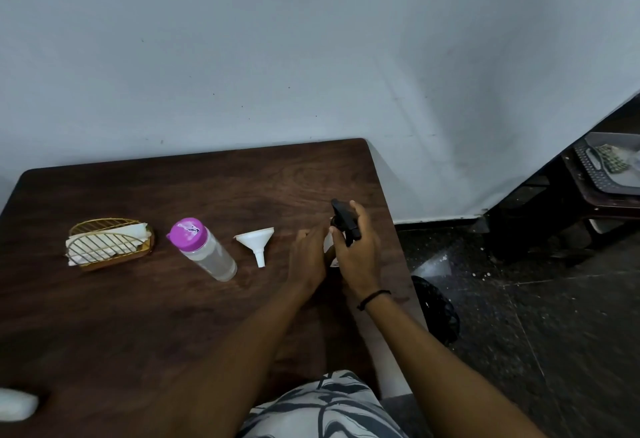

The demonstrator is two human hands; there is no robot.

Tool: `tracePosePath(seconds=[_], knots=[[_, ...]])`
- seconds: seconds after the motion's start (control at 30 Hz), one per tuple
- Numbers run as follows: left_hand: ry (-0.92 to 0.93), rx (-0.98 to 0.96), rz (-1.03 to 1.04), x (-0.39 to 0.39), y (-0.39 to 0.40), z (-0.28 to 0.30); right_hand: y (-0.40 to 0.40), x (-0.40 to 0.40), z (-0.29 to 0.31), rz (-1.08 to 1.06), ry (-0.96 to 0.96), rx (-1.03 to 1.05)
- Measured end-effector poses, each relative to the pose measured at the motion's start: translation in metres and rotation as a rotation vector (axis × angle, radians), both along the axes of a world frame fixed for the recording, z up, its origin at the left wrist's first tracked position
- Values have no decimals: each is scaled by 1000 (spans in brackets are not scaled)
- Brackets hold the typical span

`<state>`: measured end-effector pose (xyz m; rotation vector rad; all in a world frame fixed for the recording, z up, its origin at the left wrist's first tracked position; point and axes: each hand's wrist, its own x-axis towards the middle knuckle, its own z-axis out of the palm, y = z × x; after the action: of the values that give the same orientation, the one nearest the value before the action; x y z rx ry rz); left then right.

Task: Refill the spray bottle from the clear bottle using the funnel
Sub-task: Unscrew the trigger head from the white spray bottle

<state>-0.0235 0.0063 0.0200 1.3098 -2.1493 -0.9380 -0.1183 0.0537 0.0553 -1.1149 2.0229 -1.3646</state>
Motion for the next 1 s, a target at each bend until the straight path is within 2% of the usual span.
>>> tracePosePath(seconds=[0.23,0.33,0.6,0.77,1.0], knots=[[-31,-35,-4,1,-2,-9,-2,-10,8,85,-147,-25],[-38,-31,0,-2,-3,-5,-5,-10,5,47,-144,-69],[-13,2,2,-2,-4,-2,-1,-14,7,17,-337,-98],[-41,16,10,-4,-4,-5,-5,-14,12,-77,-344,-76],[-55,25,23,-4,-4,-5,1,-21,21,-87,-339,-62]])
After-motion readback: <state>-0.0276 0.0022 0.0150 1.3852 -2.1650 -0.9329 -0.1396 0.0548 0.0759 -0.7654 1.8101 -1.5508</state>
